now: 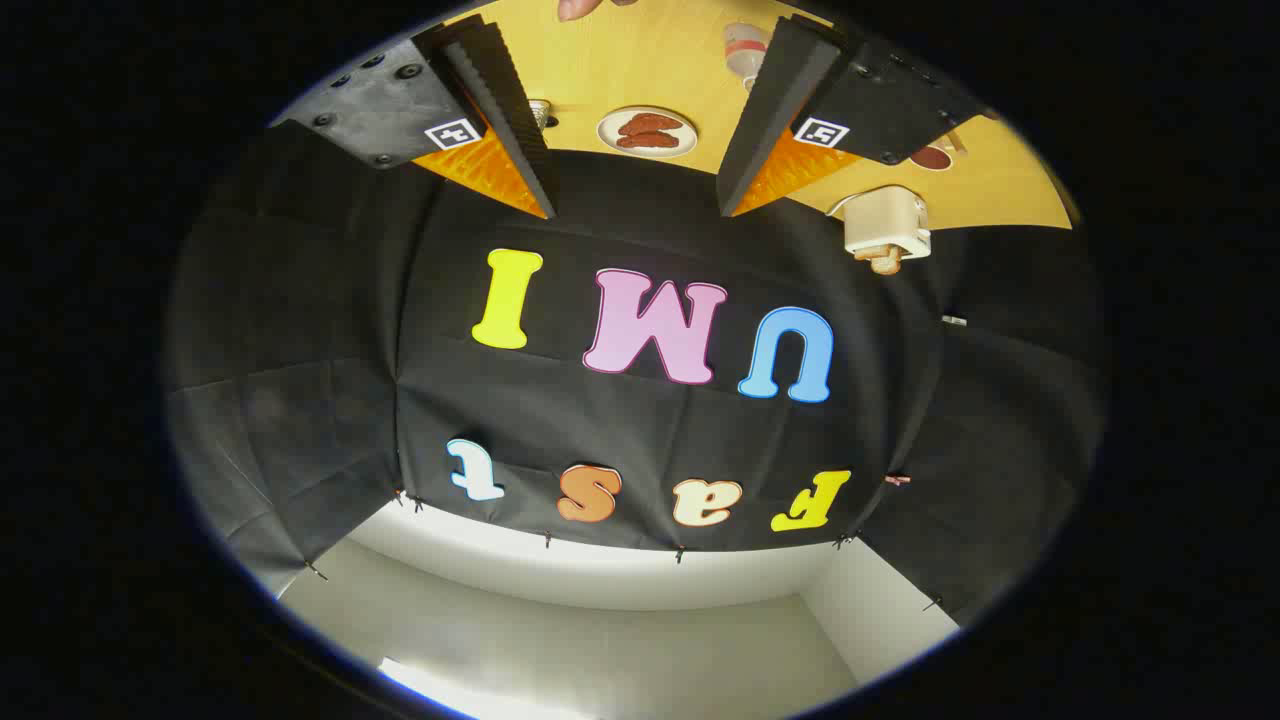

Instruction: Take the bottle from table, then pour the juice into the cup, finally place the bottle on the coaster

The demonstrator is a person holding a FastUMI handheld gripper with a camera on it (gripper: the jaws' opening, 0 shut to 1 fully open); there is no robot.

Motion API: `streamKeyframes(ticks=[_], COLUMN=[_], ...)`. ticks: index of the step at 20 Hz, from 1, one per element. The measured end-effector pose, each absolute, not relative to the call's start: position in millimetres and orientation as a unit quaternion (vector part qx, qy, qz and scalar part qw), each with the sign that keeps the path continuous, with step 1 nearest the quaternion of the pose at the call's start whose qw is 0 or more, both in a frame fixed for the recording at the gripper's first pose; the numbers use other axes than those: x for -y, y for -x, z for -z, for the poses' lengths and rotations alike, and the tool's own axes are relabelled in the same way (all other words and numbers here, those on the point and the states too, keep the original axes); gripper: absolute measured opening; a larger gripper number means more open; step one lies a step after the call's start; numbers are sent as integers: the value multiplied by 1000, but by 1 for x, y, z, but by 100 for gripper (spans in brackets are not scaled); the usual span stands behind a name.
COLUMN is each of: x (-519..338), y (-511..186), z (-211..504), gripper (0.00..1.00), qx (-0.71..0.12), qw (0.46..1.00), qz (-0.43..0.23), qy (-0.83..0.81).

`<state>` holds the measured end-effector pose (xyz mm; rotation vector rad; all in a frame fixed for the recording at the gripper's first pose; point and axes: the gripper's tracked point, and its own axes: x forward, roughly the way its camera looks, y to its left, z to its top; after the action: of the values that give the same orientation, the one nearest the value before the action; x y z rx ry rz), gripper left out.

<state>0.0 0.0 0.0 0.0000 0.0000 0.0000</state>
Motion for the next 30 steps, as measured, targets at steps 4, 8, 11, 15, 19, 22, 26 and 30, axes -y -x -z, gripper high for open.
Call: streamKeyframes(ticks=[4, 8, 11, 15, 19, 22, 26, 30], x=[4, 4, 1, -4, -15, -26, -47, -65], y=[6, 6, 5, 7, 10, 14, 18, 18], z=[7, 8, 9, 12, 15, 25, 49, 86], gripper=[97, 97, 97, 97, 97, 97, 97, 97], qx=[-8, -10, -9, -9, -8, -8, -13, -22], qw=[1000, 1000, 1000, 1000, 1000, 1000, 999, 997], qz=[4, 7, 7, 4, -5, -16, -36, -50], qy=[-1, 0, -3, -8, -16, -24, -39, -52])
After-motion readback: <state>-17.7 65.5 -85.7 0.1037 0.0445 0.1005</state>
